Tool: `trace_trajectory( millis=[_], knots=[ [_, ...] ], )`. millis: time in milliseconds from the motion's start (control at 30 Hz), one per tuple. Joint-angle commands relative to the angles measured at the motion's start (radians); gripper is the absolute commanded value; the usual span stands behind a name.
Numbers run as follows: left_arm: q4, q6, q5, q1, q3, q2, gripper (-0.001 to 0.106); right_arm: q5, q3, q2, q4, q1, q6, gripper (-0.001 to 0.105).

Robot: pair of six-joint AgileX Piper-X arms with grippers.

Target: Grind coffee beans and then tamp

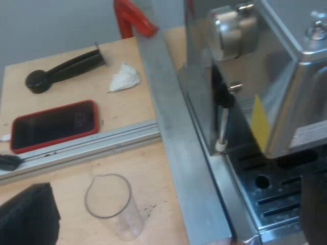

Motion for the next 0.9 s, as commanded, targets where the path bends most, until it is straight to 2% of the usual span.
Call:
trace_trajectory(
  millis=[33, 167, 233, 400, 467, 567, 833, 900],
  knots=[
    [0.005, -0.022, 0.004, 0.001, -0.008, 0.000, 0.098, -0.014, 0.000, -0.030, 0.028, -0.081, -0.045, 0.090],
    [0.039, -0.022, 0.004, 0.004, -0.008, 0.006, 0.098, -0.017, 0.018, -0.077, 0.042, -0.190, -0.058, 0.090],
    [0.048, -0.022, 0.004, 0.015, -0.008, 0.009, 0.098, -0.052, 0.043, -0.125, 0.042, -0.277, -0.076, 0.090],
    [0.048, -0.060, 0.004, 0.053, -0.008, -0.001, 0.098, -0.082, 0.055, -0.178, 0.061, -0.339, -0.109, 0.090],
    [0.048, -0.058, -0.007, 0.071, -0.008, -0.054, 0.098, -0.081, 0.055, -0.263, 0.071, -0.360, -0.191, 0.090],
    [0.048, -0.051, -0.019, 0.064, -0.008, -0.102, 0.098, -0.081, 0.055, -0.332, 0.071, -0.360, -0.217, 0.090],
    [0.048, -0.051, -0.019, 0.064, -0.004, -0.201, 0.098, -0.081, 0.064, -0.500, 0.071, -0.360, -0.221, 0.090],
    [0.048, -0.051, -0.019, 0.064, 0.045, -0.337, 0.098, -0.081, 0.073, -0.527, 0.073, -0.360, -0.221, 0.090]
  ],
)
